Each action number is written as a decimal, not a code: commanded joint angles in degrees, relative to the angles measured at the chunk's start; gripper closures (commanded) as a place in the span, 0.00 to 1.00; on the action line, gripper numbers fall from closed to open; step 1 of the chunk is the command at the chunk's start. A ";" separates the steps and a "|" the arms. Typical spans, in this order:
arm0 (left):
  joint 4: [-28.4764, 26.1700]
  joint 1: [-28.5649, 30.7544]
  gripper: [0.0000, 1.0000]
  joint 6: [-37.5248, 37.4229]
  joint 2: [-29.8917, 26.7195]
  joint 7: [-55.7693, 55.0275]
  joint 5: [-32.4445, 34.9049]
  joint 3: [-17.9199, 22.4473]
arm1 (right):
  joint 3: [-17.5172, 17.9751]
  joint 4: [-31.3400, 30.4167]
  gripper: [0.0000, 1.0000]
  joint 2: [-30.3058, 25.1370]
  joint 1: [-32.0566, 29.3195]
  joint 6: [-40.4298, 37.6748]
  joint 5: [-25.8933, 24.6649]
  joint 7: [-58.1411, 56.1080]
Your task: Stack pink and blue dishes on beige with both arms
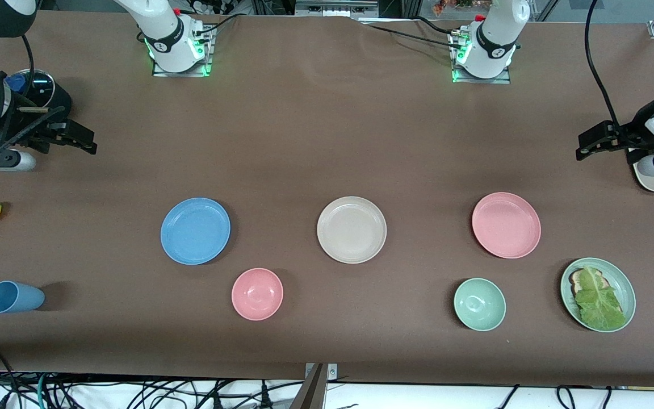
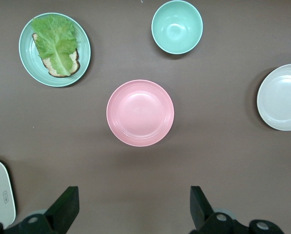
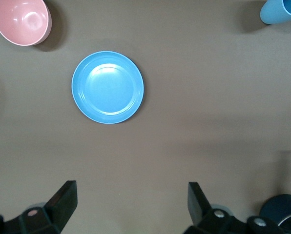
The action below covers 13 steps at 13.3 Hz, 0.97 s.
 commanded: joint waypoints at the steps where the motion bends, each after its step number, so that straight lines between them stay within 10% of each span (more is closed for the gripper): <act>1: -0.74 0.35 0.00 0.47 -0.96 -0.80 -0.86 -0.29 | 0.18 0.36 0.00 0.07 -0.47 -0.36 0.56 0.42; 13: -0.65 0.35 0.00 0.38 -1.05 -0.88 -0.86 -0.38 | 0.10 0.71 0.00 1.64 -2.31 4.74 0.03 0.16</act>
